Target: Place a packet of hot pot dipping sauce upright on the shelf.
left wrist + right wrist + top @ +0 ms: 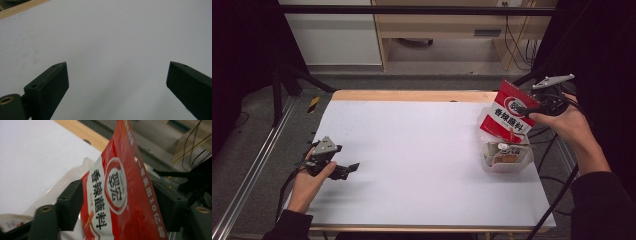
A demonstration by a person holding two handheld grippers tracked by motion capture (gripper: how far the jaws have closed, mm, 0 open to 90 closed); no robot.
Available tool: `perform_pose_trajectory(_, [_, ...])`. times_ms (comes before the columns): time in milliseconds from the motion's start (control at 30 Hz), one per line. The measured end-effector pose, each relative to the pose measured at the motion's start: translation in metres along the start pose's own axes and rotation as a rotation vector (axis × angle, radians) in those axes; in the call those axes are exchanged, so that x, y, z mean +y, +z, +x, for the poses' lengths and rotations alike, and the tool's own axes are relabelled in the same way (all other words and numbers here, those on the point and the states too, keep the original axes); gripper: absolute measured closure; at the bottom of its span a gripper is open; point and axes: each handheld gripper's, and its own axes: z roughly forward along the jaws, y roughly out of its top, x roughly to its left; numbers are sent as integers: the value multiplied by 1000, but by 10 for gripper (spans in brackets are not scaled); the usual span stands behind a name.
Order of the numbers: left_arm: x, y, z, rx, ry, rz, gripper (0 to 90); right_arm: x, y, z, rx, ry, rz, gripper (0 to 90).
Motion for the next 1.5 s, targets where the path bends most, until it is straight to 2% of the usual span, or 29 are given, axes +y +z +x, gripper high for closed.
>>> perform_pose_trajectory(133, [0, 0, 0, 1, -1, -1, 39, 6, -4, 4, -13, -15, -53, 248])
perform_pose_trajectory(333, [0, 0, 0, 1, -1, -1, 39, 17, -12, 13, -5, -24, -99, 208])
perform_pose_trajectory(500, [0, -1, 0, 2, -1, -1, 39, 27, -19, 26, 9, -52, -137, 195])
perform_pose_trajectory(633, [0, -1, 0, 2, -1, -3, 39, 35, -23, 41, 32, -72, -146, 173])
perform_pose_trajectory(800, [0, -2, 0, 0, -1, -5, 39, 44, -25, 70, 70, -102, -168, 159])
perform_pose_trajectory(1000, [0, -1, -1, -2, 1, -4, 39, 44, -24, 115, 123, -139, -186, 148])
perform_pose_trajectory(1200, [0, -1, -3, -7, 4, -7, 39, 33, -18, 166, 203, -138, -211, 128])
perform_pose_trajectory(1500, [-1, -1, -5, -9, 16, 4, 39, 8, 3, 219, 298, -130, -202, 109])
